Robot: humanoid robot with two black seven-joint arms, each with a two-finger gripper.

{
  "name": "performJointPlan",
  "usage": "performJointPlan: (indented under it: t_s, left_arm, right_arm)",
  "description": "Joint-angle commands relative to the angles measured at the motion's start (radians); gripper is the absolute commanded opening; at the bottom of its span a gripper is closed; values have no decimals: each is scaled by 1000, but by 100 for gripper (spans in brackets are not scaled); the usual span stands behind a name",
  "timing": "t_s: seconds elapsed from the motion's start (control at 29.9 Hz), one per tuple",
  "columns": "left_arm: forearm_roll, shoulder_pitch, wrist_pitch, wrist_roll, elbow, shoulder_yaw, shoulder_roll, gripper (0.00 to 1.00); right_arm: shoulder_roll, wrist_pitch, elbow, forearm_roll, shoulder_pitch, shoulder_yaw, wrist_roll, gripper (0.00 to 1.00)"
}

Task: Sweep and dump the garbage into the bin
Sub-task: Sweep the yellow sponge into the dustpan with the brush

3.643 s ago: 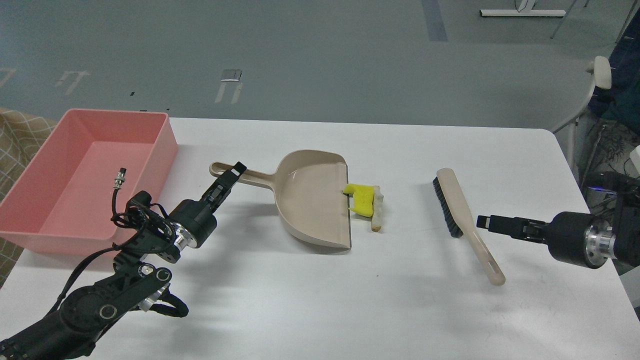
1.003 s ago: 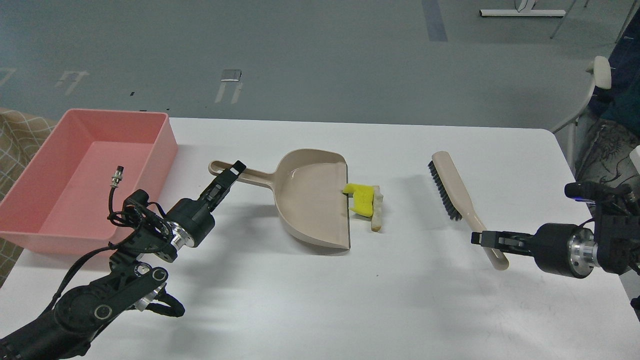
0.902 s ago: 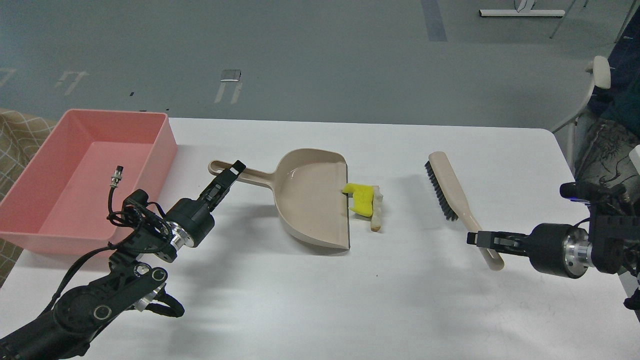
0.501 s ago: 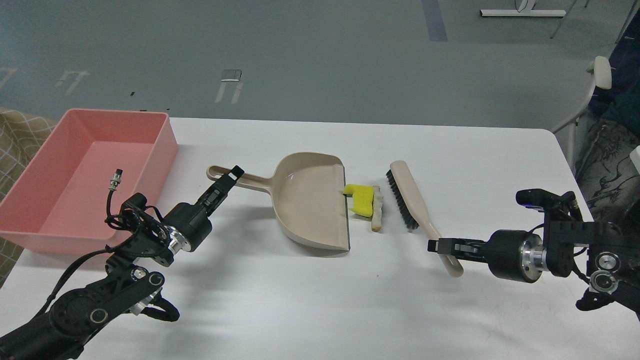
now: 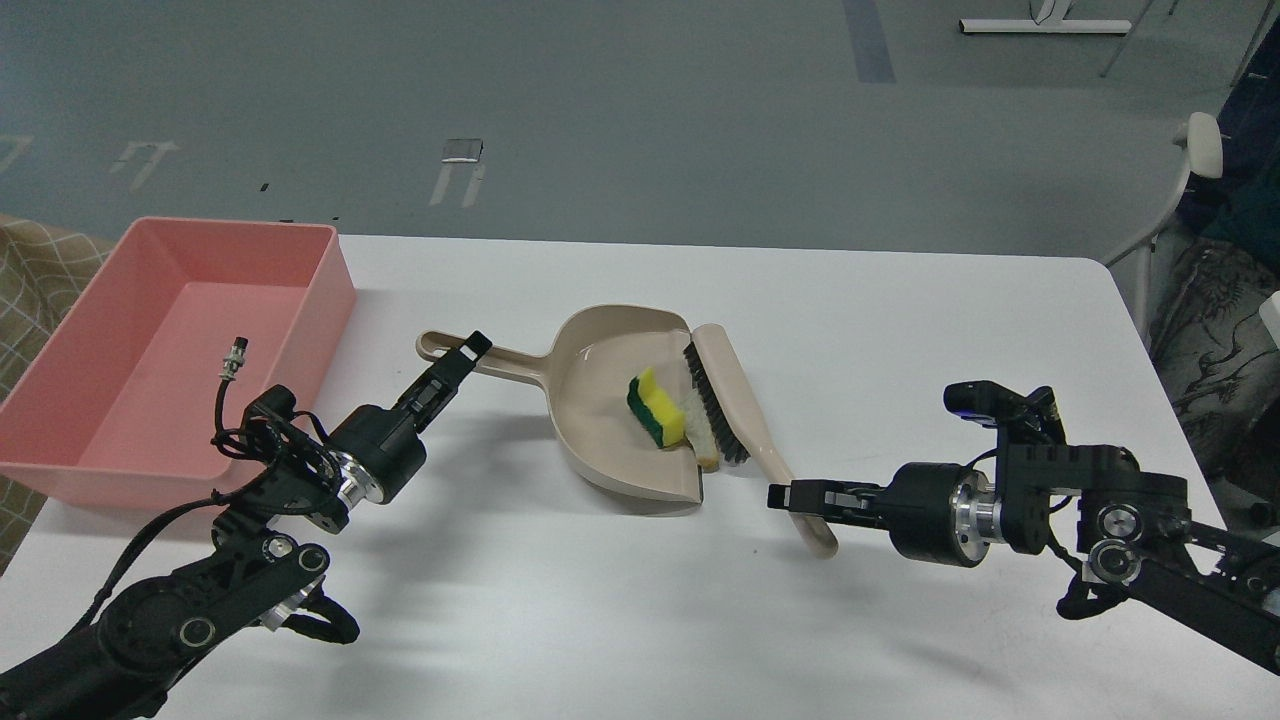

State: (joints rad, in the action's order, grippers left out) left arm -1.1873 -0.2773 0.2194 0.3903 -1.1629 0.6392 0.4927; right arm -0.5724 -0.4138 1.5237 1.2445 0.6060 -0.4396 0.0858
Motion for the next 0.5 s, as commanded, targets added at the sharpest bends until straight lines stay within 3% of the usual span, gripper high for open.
performJointPlan:
  t_s: [0.0, 0.3, 0.47]
  left_arm:
    - [0, 1, 0, 1, -1, 0, 3, 0]
    - [0, 1, 2, 1, -3, 0, 3, 0]
    - [0, -2, 0, 2, -3, 0, 1, 0]
  right_arm:
    - [49, 0, -5, 0, 14, -1, 0, 0]
    - [72, -30, 12, -11, 15, -99, 3, 0]
    - [-1, -52, 12, -11, 24, -102, 46, 0]
